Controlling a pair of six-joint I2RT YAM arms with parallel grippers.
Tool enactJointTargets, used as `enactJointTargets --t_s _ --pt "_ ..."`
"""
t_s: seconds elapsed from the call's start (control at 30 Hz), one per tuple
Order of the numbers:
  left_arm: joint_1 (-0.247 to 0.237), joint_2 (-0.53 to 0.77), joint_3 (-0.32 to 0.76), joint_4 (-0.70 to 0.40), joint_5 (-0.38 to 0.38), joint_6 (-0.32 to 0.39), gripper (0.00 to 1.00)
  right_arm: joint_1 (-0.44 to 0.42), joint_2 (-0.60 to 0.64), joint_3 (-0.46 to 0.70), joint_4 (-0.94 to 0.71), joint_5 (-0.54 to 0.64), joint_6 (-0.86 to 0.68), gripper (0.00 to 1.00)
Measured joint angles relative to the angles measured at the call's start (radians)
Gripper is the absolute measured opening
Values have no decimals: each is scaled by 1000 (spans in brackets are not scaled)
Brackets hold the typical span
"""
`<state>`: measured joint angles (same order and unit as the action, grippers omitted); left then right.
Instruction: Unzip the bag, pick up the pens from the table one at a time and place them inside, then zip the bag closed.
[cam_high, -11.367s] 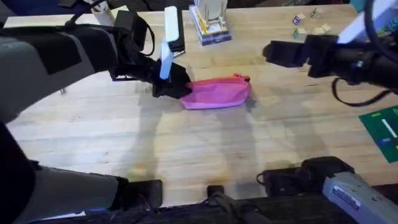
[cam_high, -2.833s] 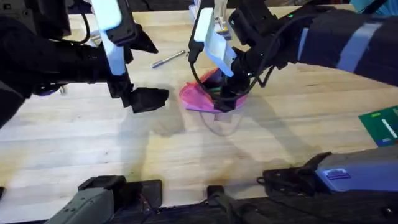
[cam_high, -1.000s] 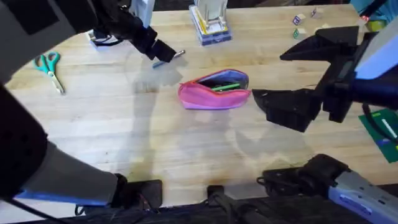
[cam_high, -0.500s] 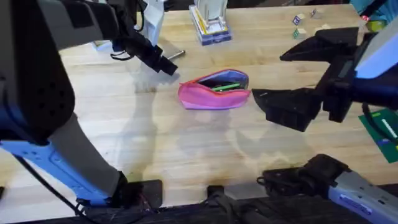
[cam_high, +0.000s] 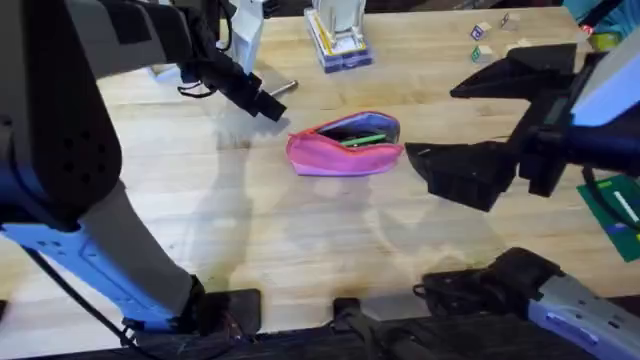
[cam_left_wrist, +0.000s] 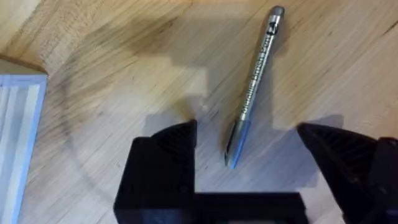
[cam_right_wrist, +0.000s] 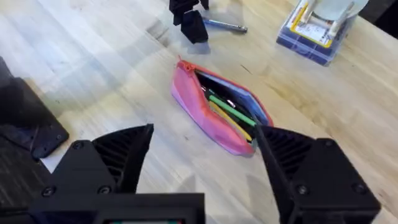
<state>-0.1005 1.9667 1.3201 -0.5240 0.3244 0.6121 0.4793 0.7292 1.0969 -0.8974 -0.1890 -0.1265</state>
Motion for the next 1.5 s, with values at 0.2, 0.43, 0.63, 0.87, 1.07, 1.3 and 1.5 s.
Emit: enactJointTargets --t_s 0.2,0.43,0.63,0.87,1.07,1.3,1.5 --pt "0 0 1 -5 1 0 993 0 0 0 0 0 0 998" --pt "0 0 7 -33 4 1 989 0 0 0 0 0 0 998" --pt "0 0 10 -40 3 -1 673 0 0 0 0 0 0 998" --pt "0 0 10 -49 24 -6 97 0 0 0 0 0 0 998" --pt "0 0 11 -45 34 -7 48 0 0 0 0 0 0 998" --pt "0 -3 11 -50 33 -7 43 0 0 0 16 0 0 998" --pt "0 -161 8 -99 19 -7 39 0 0 0 53 0 0 998"
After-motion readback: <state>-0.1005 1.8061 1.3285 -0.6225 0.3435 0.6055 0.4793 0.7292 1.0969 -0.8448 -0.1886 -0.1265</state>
